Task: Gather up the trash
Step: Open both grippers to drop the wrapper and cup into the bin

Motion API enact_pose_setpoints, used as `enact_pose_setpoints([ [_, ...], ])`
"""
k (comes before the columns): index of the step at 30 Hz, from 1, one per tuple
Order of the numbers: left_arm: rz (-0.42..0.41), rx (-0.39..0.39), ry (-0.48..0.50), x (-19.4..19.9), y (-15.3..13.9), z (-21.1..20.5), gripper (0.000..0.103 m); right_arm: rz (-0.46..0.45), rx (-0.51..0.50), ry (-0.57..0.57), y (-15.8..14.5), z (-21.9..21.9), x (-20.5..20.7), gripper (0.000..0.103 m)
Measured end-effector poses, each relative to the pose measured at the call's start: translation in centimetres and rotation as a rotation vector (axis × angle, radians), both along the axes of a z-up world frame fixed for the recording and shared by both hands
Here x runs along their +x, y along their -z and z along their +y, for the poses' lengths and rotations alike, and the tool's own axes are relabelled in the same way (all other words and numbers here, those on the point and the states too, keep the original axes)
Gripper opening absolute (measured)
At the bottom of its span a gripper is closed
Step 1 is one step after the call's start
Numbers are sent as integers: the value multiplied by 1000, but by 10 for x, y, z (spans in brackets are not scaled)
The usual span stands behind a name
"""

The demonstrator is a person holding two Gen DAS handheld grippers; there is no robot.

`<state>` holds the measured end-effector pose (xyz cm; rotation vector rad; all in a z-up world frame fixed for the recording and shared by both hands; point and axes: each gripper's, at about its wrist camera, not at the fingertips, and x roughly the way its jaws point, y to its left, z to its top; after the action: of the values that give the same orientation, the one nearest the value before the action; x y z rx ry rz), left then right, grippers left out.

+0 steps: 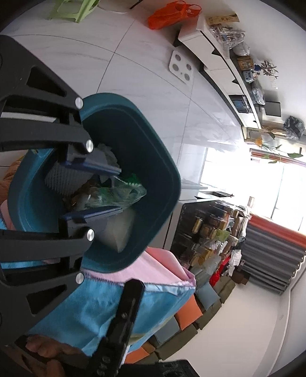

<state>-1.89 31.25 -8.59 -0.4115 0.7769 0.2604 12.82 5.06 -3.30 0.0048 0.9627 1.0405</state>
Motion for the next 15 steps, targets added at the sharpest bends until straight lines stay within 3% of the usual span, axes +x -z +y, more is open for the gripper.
enact_pose_setpoints([
  [8,-2,10,12,3,5,-9,41,-12,28,3,-8,-22,-7,14],
  [13,-70,70,64,-6,-19,-35,50,-51,70,10,-24,-55,-17,30],
  [15,-107,81,103,-11,-29,-49,54,-77,86,23,-32,-77,-25,32],
])
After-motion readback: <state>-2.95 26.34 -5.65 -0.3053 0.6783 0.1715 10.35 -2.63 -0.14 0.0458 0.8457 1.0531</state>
